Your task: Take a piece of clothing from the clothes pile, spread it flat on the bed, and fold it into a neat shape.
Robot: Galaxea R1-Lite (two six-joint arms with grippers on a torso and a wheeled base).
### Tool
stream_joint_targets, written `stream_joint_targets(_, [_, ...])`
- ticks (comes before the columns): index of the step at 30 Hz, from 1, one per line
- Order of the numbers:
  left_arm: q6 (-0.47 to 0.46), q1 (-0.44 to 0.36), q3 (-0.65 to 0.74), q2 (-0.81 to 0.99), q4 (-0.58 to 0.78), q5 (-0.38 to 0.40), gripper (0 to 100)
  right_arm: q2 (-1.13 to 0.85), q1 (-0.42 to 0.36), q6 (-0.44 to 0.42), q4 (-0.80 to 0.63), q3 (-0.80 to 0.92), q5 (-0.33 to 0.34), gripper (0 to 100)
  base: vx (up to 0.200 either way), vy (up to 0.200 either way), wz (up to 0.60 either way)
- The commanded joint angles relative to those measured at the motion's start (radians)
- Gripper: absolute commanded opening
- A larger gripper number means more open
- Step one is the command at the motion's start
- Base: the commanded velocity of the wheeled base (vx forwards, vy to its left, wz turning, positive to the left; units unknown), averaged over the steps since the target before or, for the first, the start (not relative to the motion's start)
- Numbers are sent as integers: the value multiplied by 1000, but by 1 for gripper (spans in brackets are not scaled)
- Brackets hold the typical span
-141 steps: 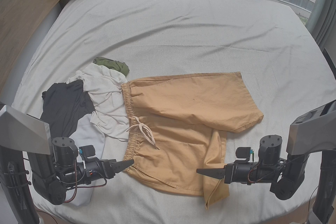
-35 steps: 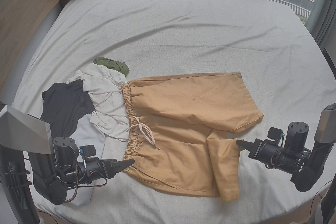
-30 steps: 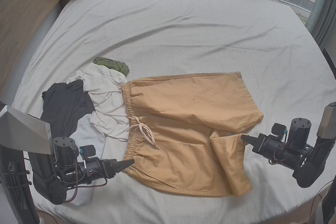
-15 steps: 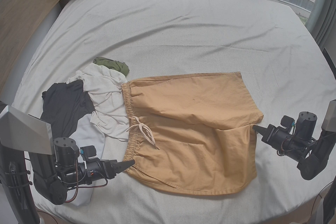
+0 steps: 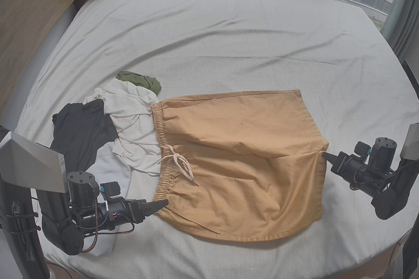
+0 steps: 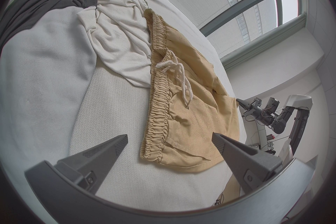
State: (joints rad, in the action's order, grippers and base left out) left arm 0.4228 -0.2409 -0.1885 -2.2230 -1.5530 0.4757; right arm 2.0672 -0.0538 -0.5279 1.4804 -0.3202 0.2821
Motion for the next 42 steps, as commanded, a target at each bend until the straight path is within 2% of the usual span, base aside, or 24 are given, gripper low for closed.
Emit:
stream_joint_targets(1, [1,0,0,0,-1,0,100,14,8,-1,0,-7,0,0,0,0,0])
stream_joint_targets(8, [1,0,0,-1,-1,0,100,13,8,0,0,-17,0,0,0,0,0])
stream_joint_targets(9, [1,0,0,-1,-1,0,100,13,8,-1,0,-17,0,100,0,0,0])
stream_joint_targets(26, [1,0,0,-12,-1,0,100,8,-4,-6,-52,12,5,100,0,0,0])
stream_joint_targets(28, [1,0,0,-14,-1,0,100,7,-4,-1,-37,53,25,100,0,0,0])
stream_joint_targets(39, [1,0,0,-14,-1,0,100,24,-9,-35,-15,36,106,100,0,0,0])
stream_joint_targets(42, [1,0,0,-14,-1,0,100,70,-12,-52,-11,18,108,100,0,0,0])
